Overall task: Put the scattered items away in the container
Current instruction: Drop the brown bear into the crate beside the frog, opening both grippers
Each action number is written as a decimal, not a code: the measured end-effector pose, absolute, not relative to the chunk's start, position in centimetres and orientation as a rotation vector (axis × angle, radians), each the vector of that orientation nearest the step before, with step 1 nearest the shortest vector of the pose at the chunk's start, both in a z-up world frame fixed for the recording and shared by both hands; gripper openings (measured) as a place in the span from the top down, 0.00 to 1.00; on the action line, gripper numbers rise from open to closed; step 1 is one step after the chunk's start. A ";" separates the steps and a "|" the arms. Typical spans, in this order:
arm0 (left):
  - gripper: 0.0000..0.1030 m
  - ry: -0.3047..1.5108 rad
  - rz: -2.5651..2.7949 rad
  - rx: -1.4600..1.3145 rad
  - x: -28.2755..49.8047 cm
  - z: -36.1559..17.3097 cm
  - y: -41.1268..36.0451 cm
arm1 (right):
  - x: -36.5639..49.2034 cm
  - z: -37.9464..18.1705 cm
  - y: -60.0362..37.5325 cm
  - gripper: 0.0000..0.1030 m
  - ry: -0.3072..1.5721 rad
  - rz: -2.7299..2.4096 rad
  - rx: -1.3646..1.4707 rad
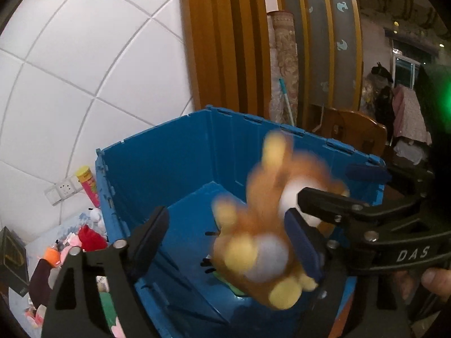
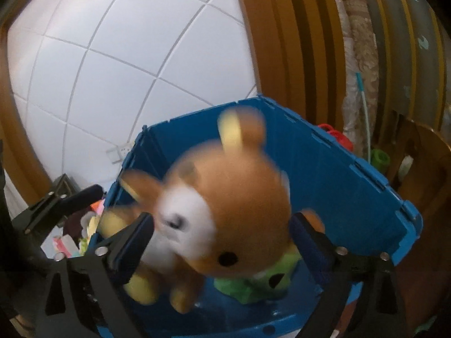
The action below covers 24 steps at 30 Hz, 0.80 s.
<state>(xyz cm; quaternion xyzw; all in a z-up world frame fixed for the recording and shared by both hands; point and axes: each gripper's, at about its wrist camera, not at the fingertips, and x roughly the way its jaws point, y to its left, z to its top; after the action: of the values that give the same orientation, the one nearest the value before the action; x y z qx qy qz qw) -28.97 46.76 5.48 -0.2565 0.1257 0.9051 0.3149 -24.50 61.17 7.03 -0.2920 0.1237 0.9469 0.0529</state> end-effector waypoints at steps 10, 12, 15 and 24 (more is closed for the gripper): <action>0.15 0.319 2.432 -0.695 -29.3 5.6 45.7 | -24.3 7.5 62.2 0.00 0.376 2.858 -0.850; 0.14 0.312 2.439 -0.697 -29.3 5.5 45.3 | -24.3 7.3 62.4 0.00 0.366 2.857 -0.854; 0.14 0.309 2.456 -0.704 -28.9 5.3 44.6 | -24.3 7.3 62.2 0.00 0.347 2.857 -0.861; 0.08 0.242 2.570 -0.715 -27.9 5.3 38.7 | -24.0 7.3 58.6 0.00 0.296 2.893 -0.852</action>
<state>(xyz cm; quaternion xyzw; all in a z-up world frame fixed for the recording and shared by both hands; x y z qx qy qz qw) -27.92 38.68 5.28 -0.2599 0.0879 0.9338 0.2295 -23.96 58.61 7.30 -0.2808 0.0976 0.9532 0.0555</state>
